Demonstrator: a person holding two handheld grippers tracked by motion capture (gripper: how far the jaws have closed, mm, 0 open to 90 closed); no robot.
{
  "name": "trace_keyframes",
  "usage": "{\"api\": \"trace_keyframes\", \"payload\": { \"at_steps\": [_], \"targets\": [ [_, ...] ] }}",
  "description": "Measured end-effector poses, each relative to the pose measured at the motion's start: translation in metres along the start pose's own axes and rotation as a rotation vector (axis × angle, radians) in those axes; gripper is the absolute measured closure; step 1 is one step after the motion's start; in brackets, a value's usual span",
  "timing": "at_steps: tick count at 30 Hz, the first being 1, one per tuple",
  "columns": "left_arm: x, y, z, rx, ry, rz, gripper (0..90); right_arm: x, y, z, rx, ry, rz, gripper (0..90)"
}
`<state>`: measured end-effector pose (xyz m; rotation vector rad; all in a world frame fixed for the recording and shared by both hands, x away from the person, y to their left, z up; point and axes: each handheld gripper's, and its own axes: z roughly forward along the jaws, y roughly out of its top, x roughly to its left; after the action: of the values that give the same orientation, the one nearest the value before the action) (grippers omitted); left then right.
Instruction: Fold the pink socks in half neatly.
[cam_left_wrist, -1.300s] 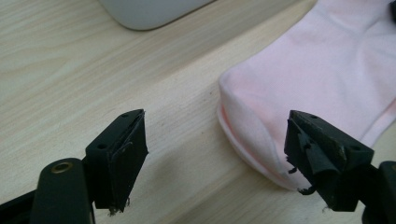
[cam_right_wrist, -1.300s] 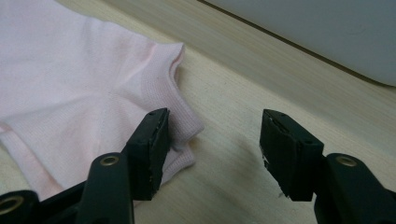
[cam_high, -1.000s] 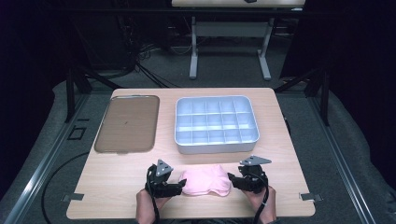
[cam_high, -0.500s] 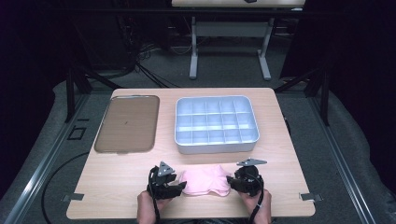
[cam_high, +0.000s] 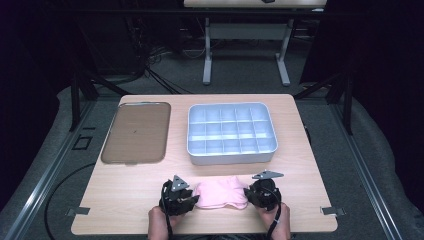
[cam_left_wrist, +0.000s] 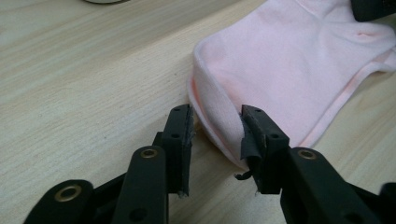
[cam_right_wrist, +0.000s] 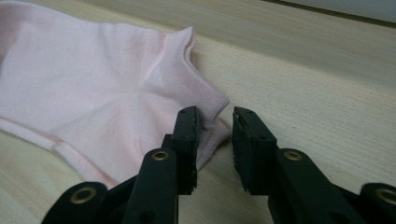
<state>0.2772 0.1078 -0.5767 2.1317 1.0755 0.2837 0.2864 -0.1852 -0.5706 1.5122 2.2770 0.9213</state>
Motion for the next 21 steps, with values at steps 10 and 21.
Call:
{"api": "trace_keyframes", "payload": {
  "at_steps": [10,21],
  "targets": [
    [-0.0008,-0.0016,0.0006,-0.013,-0.014,-0.005,75.5,0.0000,-0.0041,0.0008,-0.032,0.023,0.025,81.1],
    [-0.0053,0.0005,0.0010,-0.012,-0.008,0.001,84.9,-0.0036,-0.0053,-0.0008,-0.045,0.043,0.049,84.2]
  ]
}}
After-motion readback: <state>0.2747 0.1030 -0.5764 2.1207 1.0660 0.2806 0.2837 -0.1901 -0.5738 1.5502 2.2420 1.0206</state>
